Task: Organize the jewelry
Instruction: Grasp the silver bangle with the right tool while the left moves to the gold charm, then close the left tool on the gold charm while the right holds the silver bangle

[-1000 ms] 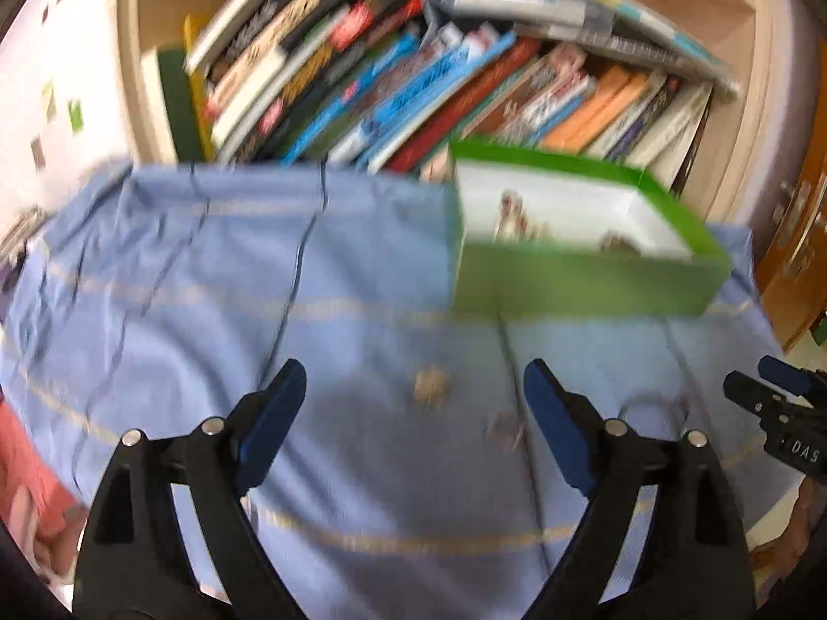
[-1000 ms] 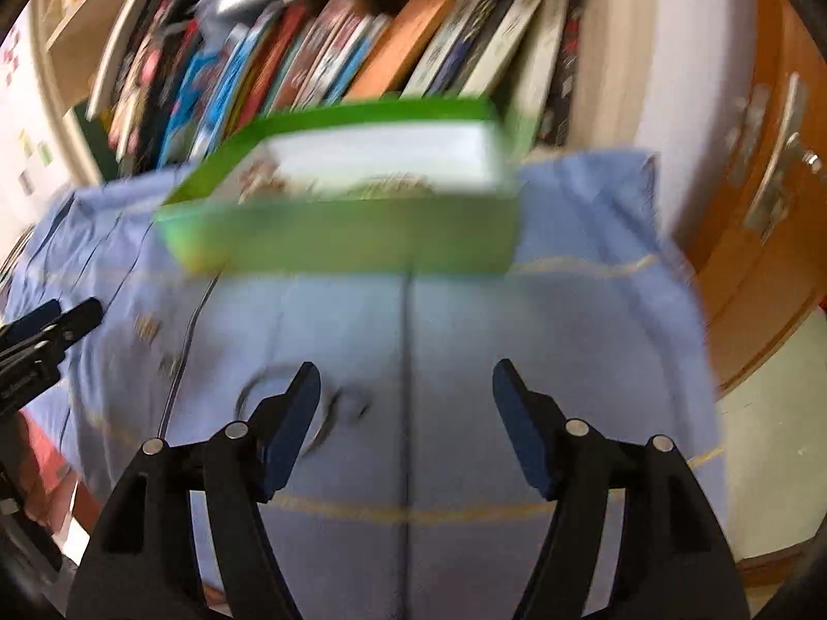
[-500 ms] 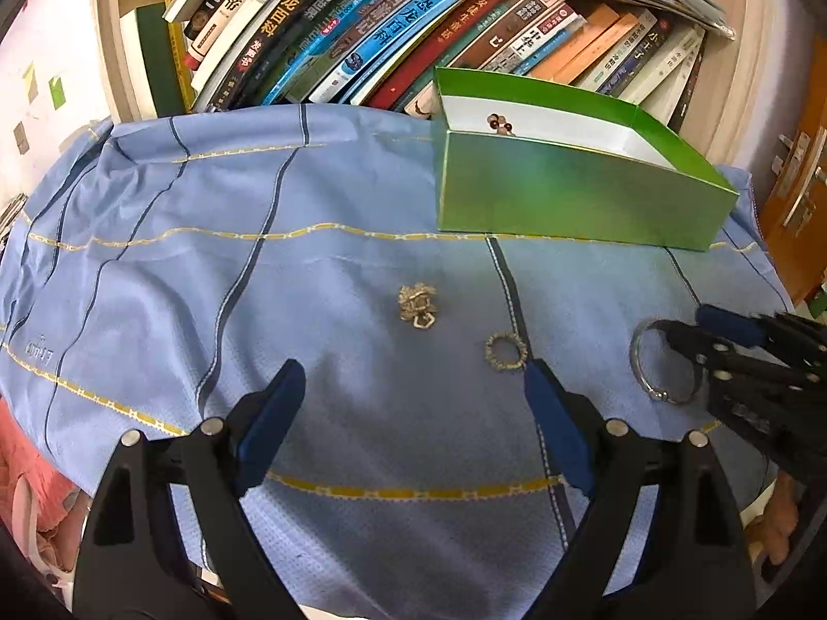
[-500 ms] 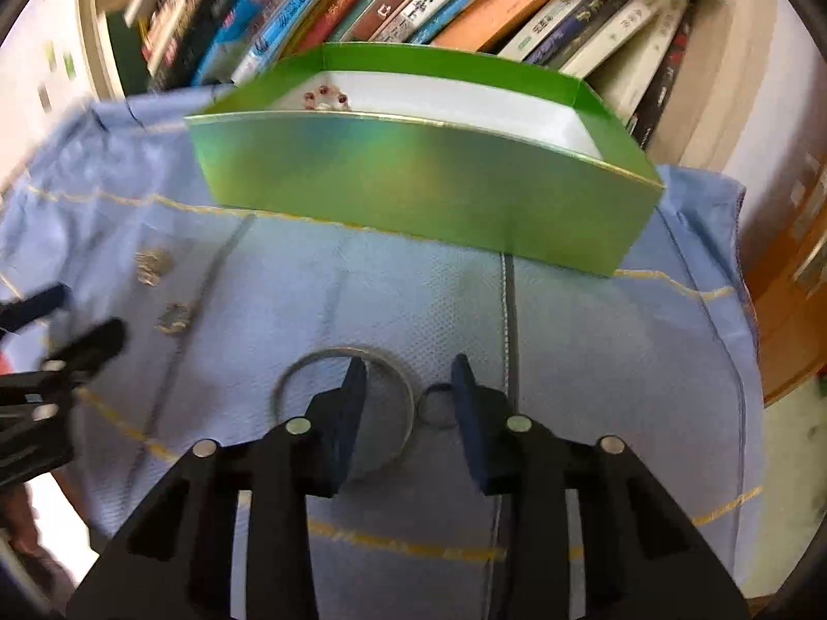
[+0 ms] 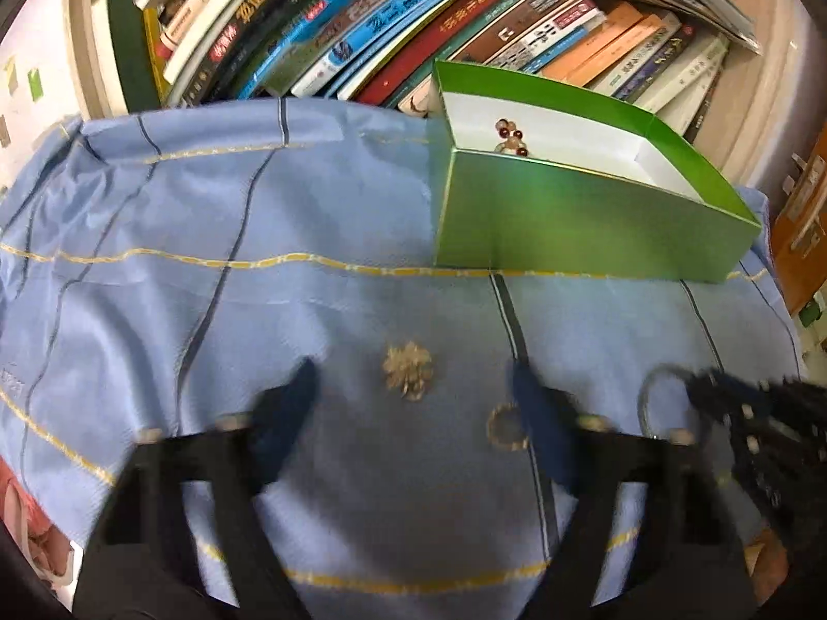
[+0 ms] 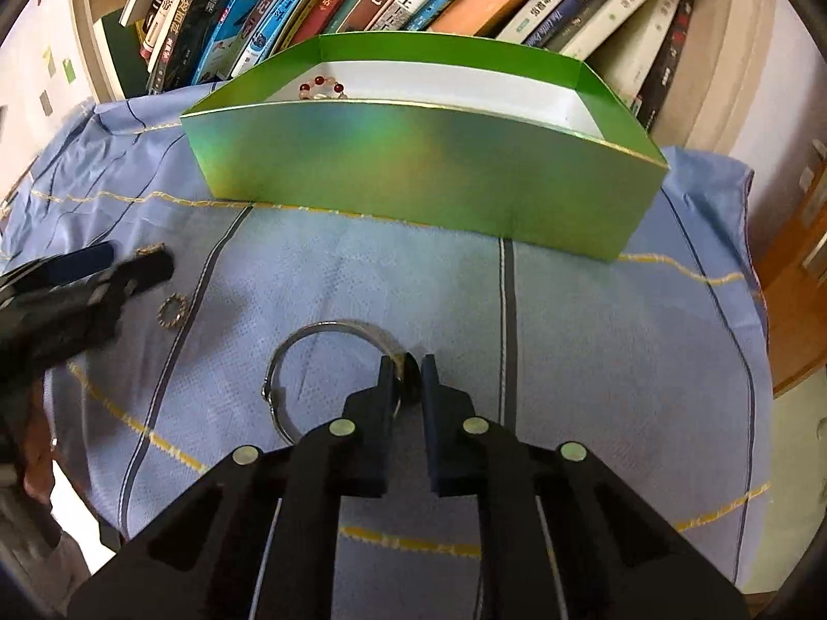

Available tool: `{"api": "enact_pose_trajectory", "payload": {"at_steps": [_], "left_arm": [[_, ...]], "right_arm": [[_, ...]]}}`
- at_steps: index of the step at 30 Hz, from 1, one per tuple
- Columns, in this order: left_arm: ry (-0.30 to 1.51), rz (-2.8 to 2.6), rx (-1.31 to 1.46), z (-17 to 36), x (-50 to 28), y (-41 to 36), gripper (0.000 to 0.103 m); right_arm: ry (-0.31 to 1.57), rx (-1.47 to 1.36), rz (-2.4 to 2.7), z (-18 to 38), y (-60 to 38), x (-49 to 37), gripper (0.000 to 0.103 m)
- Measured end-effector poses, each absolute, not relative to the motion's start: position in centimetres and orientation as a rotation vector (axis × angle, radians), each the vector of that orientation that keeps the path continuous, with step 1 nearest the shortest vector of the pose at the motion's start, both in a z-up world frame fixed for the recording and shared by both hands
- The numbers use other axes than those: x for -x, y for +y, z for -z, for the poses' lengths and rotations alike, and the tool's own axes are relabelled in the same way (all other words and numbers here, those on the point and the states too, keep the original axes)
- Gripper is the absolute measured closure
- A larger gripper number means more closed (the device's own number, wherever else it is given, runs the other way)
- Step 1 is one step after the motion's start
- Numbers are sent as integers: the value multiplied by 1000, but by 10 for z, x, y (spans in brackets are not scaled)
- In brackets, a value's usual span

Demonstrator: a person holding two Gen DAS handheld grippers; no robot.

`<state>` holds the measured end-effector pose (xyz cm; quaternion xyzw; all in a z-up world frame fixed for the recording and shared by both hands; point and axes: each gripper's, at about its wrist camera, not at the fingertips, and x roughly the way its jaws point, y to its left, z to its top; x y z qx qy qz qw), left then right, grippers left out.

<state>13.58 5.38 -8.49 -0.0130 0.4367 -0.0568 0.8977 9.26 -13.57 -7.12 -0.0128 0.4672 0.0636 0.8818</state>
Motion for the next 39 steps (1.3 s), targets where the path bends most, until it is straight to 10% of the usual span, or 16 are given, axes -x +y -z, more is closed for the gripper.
{"api": "enact_pose_trajectory", "payload": {"at_steps": [4, 8, 14, 18, 26, 30, 39], "left_arm": [[916, 100, 20, 91, -145, 53, 75], [923, 108, 40, 93, -140, 59, 75], [917, 121, 38, 94, -136, 61, 69], [915, 113, 15, 93, -135, 56, 46], [902, 107, 6, 94, -135, 56, 46], [889, 87, 25, 93, -135, 59, 83], [846, 82, 25, 76, -116, 60, 83]], "right_arm": [[957, -71, -166, 59, -152, -80, 91], [919, -62, -166, 48, -159, -73, 90], [939, -4, -182, 56, -146, -84, 87], [987, 55, -176, 70, -134, -99, 74], [980, 73, -183, 74, -122, -99, 83], [979, 54, -186, 73, -123, -96, 98], [950, -47, -106, 63, -154, -89, 99]]}}
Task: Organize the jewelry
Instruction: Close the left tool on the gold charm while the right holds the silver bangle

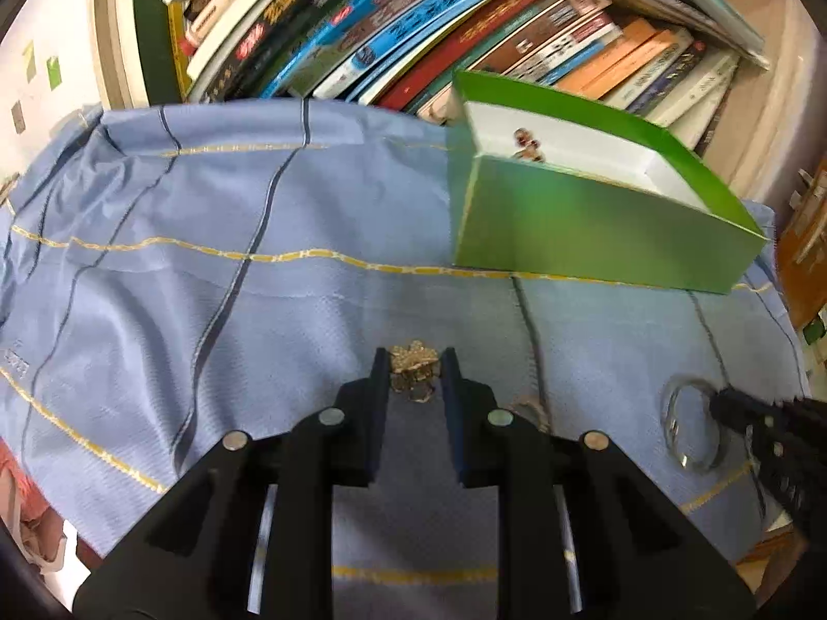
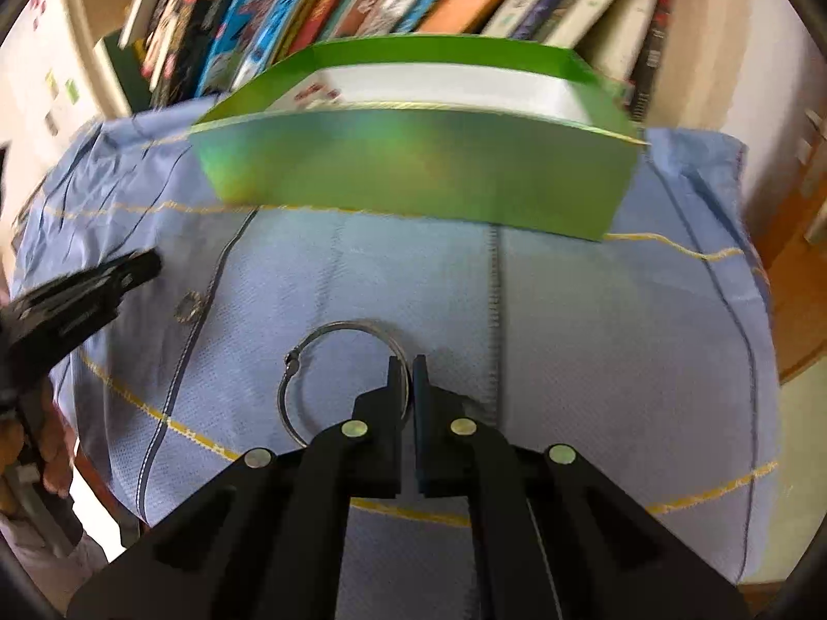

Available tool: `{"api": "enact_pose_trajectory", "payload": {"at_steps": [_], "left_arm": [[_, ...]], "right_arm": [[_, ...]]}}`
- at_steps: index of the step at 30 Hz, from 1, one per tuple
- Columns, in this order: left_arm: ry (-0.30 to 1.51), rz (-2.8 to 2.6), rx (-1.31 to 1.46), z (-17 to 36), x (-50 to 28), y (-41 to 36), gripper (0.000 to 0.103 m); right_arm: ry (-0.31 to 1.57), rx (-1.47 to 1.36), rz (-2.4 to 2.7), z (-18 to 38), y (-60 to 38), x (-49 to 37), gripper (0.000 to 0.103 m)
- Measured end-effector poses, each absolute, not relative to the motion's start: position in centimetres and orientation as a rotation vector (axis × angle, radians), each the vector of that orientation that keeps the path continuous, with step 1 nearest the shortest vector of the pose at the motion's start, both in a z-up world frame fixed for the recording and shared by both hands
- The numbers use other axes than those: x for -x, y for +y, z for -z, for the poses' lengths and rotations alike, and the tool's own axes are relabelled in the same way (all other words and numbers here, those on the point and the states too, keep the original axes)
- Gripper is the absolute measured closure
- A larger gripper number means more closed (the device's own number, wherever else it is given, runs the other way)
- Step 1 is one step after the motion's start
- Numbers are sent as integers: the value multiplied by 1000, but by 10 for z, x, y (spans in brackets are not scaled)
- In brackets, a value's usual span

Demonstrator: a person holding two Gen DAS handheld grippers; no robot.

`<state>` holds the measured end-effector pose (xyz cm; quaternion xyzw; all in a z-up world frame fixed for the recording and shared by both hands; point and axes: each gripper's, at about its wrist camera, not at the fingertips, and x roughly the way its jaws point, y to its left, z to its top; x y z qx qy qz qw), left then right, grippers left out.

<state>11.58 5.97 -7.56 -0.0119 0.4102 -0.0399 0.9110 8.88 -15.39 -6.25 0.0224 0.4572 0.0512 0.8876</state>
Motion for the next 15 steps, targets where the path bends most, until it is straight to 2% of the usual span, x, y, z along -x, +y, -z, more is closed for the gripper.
{"api": "enact_pose_trajectory", "payload": {"at_steps": [6, 12, 15], "left_arm": [[812, 237, -48, 61, -81, 16, 83], [863, 316, -94, 78, -78, -20, 83], [885, 308, -102, 86, -79, -23, 82]], "right_arm": [[954, -116, 63, 62, -199, -80, 99], [969, -123, 90, 74, -210, -70, 98], [963, -99, 77, 74, -205, -66, 89]]}}
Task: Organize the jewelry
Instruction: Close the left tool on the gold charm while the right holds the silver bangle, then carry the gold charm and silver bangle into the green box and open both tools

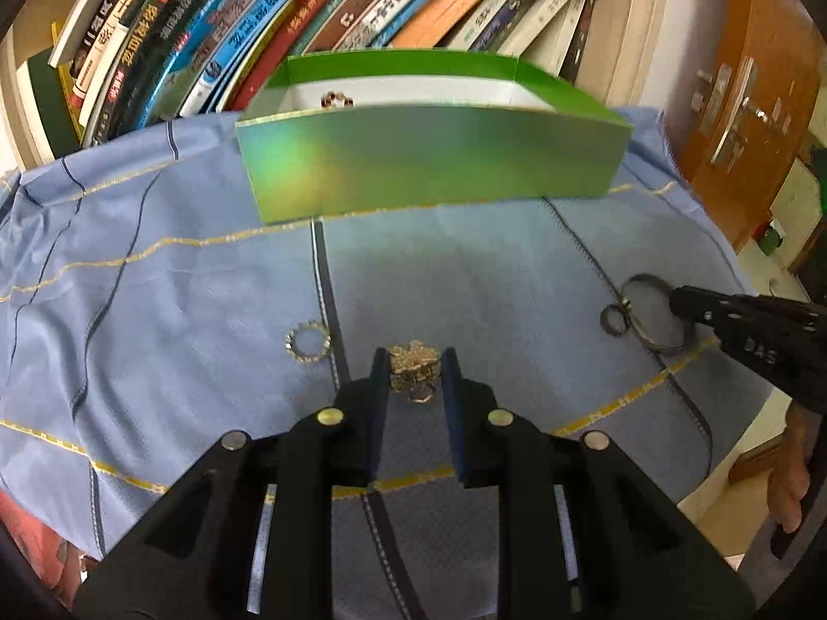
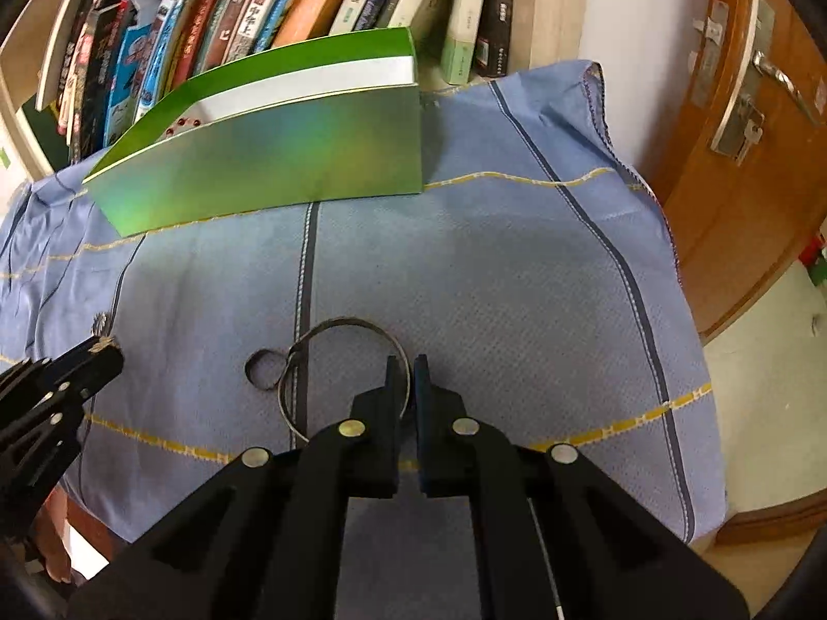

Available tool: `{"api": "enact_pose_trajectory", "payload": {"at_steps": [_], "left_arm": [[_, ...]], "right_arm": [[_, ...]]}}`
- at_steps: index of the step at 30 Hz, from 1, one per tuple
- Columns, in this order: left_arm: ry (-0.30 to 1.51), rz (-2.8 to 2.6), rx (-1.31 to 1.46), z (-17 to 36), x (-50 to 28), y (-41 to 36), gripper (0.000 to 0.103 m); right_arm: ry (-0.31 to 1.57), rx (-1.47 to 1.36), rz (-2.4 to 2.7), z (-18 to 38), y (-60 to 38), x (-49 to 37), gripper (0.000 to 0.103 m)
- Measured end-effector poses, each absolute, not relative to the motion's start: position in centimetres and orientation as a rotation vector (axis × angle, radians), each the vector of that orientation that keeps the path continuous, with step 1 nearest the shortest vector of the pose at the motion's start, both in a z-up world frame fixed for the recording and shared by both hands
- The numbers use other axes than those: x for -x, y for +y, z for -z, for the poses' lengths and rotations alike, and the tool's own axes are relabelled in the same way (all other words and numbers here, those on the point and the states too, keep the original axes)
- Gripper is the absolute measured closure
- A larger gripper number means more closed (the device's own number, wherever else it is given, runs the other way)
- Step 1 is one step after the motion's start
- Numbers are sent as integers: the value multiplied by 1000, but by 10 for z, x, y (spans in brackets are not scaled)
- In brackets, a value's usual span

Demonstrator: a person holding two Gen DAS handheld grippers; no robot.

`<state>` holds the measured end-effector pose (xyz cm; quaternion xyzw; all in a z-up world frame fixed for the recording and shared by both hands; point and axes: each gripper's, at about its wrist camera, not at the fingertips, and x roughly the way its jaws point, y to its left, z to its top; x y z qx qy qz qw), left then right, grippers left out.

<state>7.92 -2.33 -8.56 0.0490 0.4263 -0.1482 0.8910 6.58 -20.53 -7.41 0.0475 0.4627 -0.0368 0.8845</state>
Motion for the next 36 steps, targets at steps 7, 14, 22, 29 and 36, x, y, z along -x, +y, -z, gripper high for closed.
{"api": "enact_pose_trajectory", "payload": {"at_steps": [7, 14, 22, 29, 36], "left_arm": [[886, 296, -107, 90, -80, -19, 61], [873, 267, -113, 90, -82, -20, 80], [857, 250, -81, 81, -80, -13, 82], [813, 238, -79, 65, -76, -8, 82], [819, 244, -78, 66, -76, -9, 82]], "right_arm": [[952, -55, 102, 76, -203, -64, 83], [940, -56, 105, 78, -198, -61, 96], [896, -51, 83, 65, -193, -55, 99], [829, -43, 70, 43, -191, -48, 99], [881, -44, 46, 61, -182, -53, 99]]}}
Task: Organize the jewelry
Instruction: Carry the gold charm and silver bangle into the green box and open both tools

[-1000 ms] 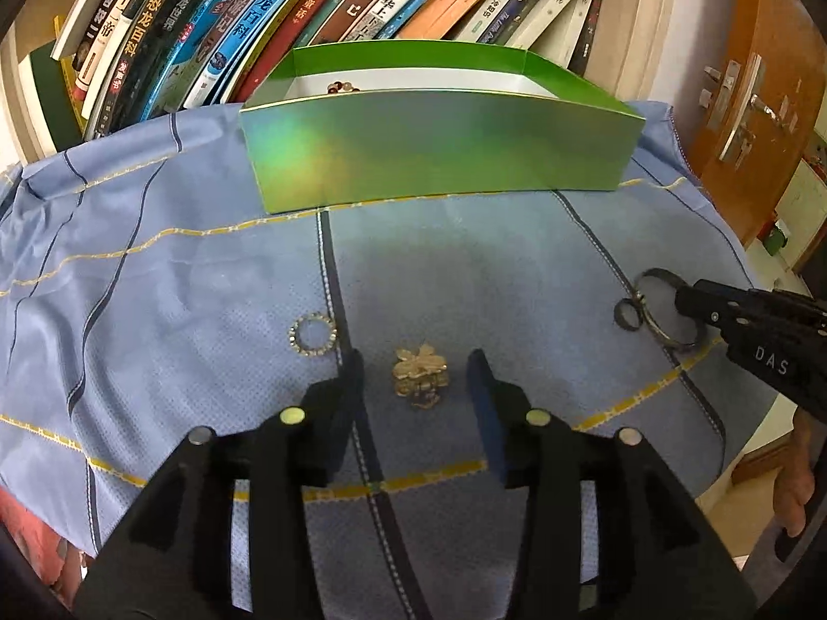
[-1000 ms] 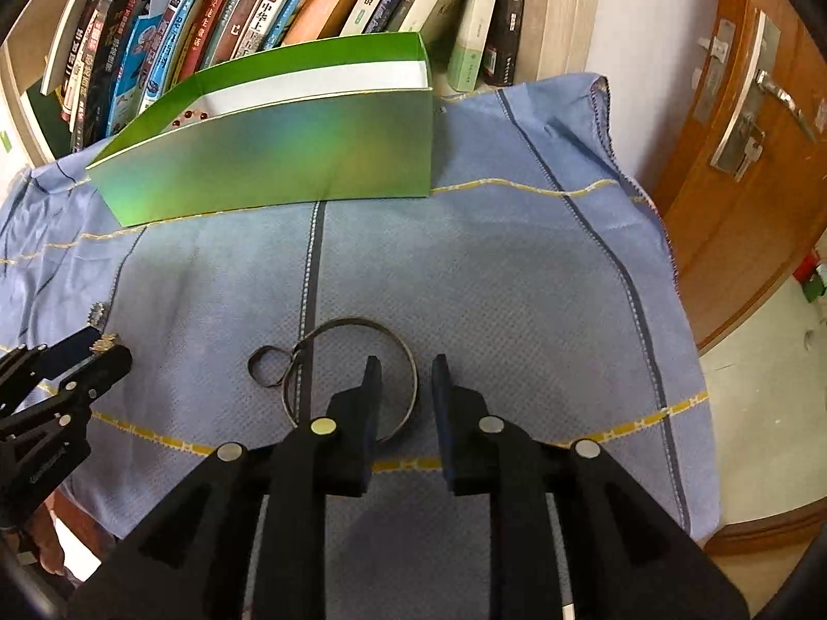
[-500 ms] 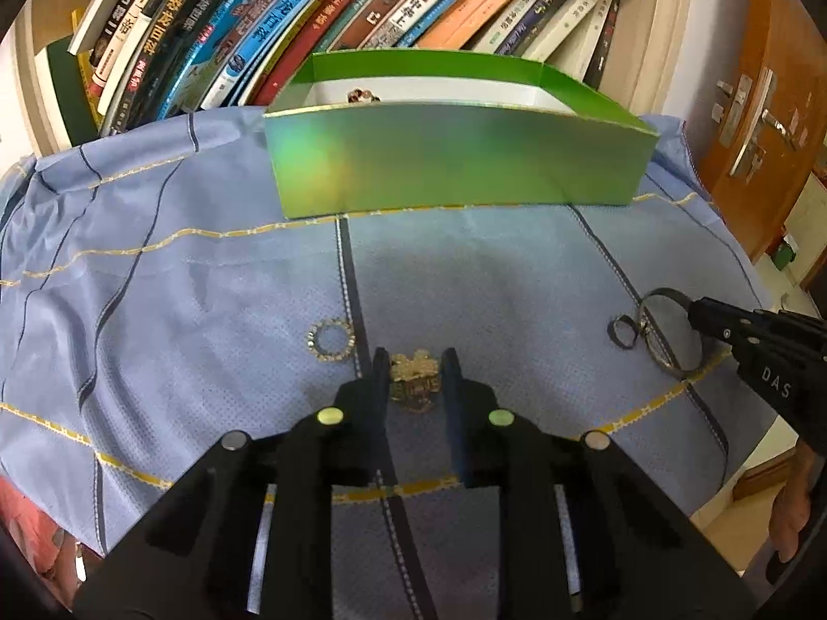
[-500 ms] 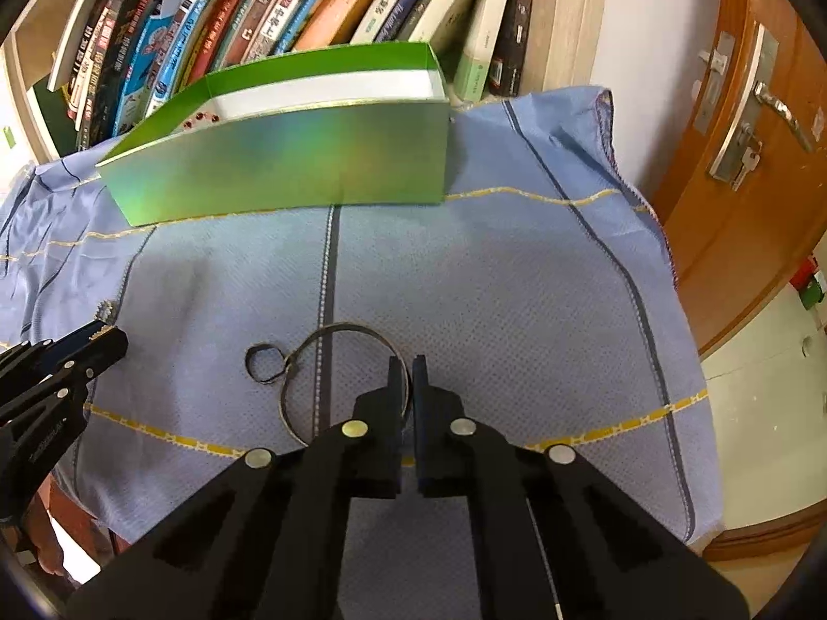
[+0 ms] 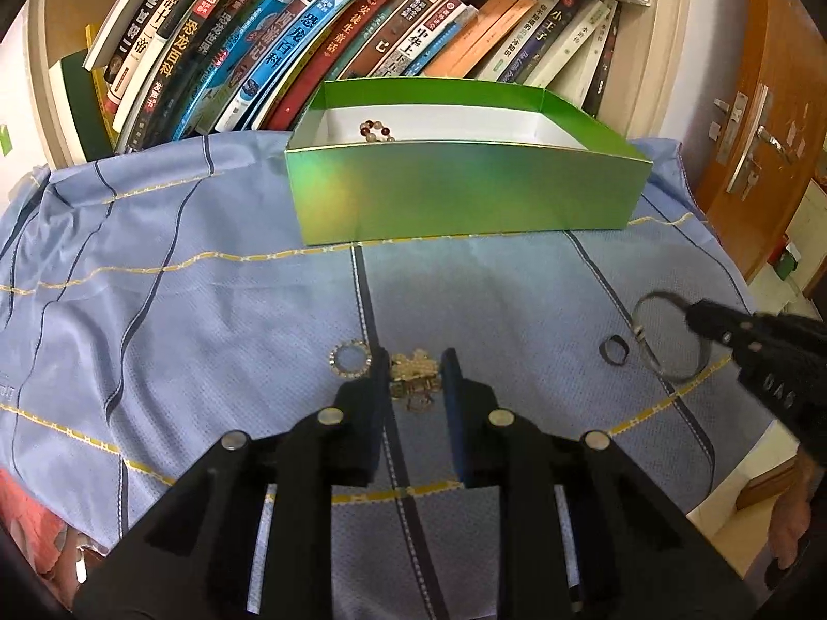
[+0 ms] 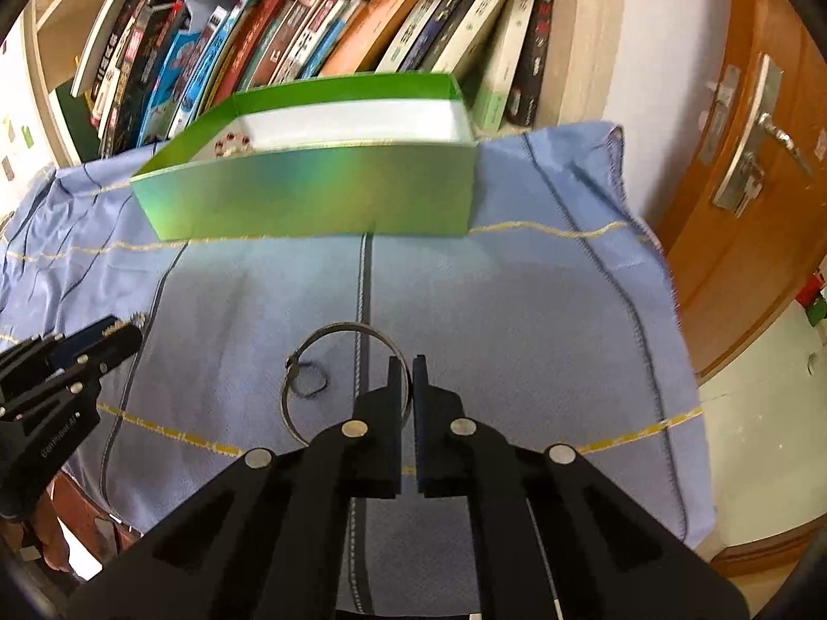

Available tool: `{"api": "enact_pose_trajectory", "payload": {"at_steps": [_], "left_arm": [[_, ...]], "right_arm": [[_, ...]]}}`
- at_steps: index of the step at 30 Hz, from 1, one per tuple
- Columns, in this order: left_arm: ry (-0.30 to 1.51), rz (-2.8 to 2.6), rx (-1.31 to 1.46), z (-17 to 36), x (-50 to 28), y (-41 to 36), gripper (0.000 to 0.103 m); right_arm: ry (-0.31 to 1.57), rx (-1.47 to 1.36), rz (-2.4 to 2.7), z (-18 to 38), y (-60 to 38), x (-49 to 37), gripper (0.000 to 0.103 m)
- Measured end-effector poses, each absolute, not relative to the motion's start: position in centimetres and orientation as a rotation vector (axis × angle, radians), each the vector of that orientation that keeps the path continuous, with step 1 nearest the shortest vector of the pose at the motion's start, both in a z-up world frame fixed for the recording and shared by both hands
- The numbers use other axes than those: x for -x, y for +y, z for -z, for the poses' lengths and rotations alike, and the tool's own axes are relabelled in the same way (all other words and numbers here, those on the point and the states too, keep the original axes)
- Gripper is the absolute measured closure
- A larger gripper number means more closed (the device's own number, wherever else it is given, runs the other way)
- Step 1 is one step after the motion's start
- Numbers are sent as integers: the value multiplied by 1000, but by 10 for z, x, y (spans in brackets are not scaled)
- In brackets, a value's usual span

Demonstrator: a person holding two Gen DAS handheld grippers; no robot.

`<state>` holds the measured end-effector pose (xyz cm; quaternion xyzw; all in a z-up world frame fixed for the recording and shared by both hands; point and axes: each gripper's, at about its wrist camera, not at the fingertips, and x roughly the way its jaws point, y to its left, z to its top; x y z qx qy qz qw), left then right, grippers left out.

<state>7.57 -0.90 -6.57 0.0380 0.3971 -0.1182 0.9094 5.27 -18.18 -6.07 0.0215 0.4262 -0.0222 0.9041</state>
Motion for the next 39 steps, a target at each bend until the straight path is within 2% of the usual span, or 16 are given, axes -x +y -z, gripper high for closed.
{"api": "enact_pose_trajectory", "payload": {"at_steps": [6, 14, 18, 21, 26, 30, 39], "left_arm": [[782, 244, -81, 50, -82, -8, 82], [637, 277, -101, -26, -134, -14, 82], [663, 339, -65, -52, -179, -24, 82], [703, 360, -49, -51, -217, -34, 82], [858, 309, -90, -3, -274, -61, 82], [949, 289, -73, 30, -291, -64, 82], [918, 272, -87, 19, -291, -68, 82]], "right_arm": [[807, -53, 19, 29, -183, -61, 99], [656, -107, -38, -50, -195, -116, 99], [625, -108, -26, -71, -195, -153, 99], [667, -104, 9, -59, -195, -194, 99], [847, -96, 57, 5, -194, -246, 99], [897, -114, 63, 31, -197, -252, 99], [869, -144, 84, 14, -207, -251, 99]]}}
